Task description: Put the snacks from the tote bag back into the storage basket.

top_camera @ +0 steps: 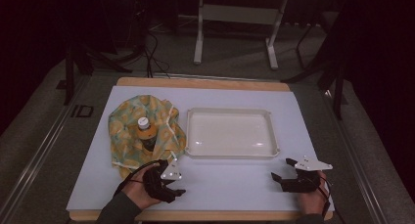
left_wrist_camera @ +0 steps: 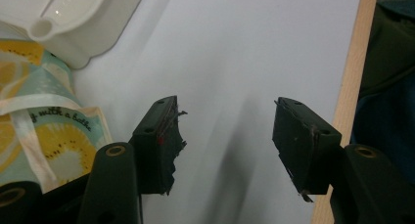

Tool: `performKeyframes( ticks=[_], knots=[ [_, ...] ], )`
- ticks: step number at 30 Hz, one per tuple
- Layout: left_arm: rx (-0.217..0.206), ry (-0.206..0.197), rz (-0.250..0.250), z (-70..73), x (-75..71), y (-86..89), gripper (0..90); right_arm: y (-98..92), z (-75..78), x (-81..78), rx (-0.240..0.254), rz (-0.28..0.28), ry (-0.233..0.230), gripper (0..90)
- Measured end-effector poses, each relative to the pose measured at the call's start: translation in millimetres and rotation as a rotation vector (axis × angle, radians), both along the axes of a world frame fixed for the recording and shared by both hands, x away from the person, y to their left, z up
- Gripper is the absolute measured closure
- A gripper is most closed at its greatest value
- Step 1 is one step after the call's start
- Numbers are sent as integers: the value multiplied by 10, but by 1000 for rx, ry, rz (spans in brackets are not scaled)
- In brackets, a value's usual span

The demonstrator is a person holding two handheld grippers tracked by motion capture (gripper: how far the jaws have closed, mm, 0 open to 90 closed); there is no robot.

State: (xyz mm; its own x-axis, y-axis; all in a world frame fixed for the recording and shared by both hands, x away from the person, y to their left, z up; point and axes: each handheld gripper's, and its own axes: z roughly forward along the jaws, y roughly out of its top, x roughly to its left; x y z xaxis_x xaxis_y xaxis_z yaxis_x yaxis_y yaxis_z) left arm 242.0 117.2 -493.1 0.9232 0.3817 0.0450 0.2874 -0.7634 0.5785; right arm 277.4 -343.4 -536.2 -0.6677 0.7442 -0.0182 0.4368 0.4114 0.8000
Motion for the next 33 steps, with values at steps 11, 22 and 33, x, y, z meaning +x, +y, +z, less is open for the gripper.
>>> performKeyframes(
  ticks=[11, 22, 33],
  knots=[
    [12, 6, -12, 66, 41, 37, 439, -13, 4, -6, 15, 0, -4, 151],
    [42, 9, -3, 123, 48, 152, 442, -21, 7, -12, 22, -1, -8, 151],
    [64, 6, 7, 215, 60, 264, 442, -27, 11, -18, 26, -5, -11, 151]
  ],
)
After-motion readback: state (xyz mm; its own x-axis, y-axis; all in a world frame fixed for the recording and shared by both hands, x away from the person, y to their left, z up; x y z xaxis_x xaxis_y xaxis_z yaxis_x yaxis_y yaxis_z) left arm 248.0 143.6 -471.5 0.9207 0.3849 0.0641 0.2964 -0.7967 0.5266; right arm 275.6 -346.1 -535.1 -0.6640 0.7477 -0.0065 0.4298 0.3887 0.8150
